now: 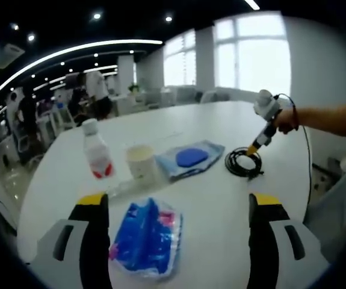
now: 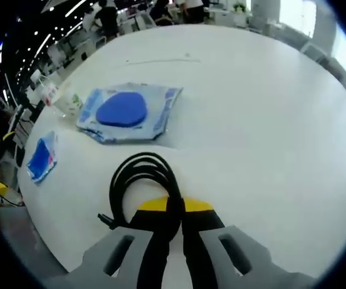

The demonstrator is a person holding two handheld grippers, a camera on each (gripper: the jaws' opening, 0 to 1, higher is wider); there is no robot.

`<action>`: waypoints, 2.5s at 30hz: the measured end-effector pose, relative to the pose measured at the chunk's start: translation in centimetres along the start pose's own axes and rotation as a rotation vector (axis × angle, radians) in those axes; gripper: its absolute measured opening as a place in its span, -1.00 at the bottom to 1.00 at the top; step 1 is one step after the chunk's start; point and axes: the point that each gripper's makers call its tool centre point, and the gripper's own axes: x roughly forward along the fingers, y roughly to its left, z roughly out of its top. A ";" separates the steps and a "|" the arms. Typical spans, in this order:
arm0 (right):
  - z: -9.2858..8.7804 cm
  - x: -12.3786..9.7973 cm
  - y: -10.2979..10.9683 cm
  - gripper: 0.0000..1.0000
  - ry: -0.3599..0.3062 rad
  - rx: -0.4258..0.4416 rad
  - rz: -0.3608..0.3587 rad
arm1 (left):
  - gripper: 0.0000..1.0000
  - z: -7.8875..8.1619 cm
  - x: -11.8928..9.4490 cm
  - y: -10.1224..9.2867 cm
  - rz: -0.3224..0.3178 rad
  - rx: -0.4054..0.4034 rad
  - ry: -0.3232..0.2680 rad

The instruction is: Arrange the tabletop items into an orderly group along one side of the table until the central work area is clear of visible clutter.

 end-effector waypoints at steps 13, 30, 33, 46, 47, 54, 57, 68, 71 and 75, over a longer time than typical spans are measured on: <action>2.4 -0.7 0.4 -0.21 -0.137 0.021 -0.021 | 0.87 0.0 -0.2 0.0 0.001 -0.015 -0.002; 6.5 -2.8 8.2 0.89 -0.326 0.030 0.160 | 0.99 0.4 -0.3 0.4 0.016 -0.012 -0.015; 6.9 -3.0 9.3 0.99 -0.343 0.012 0.178 | 0.99 0.4 -0.3 0.4 0.012 -0.010 -0.017; 8.1 -2.5 16.9 0.99 -0.385 -0.062 0.330 | 0.99 0.6 -0.6 0.5 0.005 -0.001 -0.014; 8.1 -2.2 17.5 0.99 -0.375 -0.063 0.344 | 0.99 0.7 -0.7 0.6 0.005 0.002 -0.016; 8.5 -1.1 21.1 0.99 -0.380 -0.096 0.424 | 0.99 1.0 -0.9 0.7 0.011 0.005 -0.024; 8.7 -0.8 22.5 0.98 -0.389 -0.103 0.453 | 0.99 1.0 -1.0 0.7 0.013 0.003 -0.025; 9.5 0.8 25.8 0.89 -0.409 -0.124 0.519 | 0.99 0.9 -1.1 1.0 0.020 -0.001 -0.020; 9.5 1.3 26.4 0.83 -0.412 -0.126 0.533 | 0.99 1.1 -1.2 0.9 0.020 0.001 -0.025; 9.8 1.8 27.7 0.73 -0.438 -0.132 0.572 | 0.99 1.1 -1.2 1.0 0.021 0.000 -0.024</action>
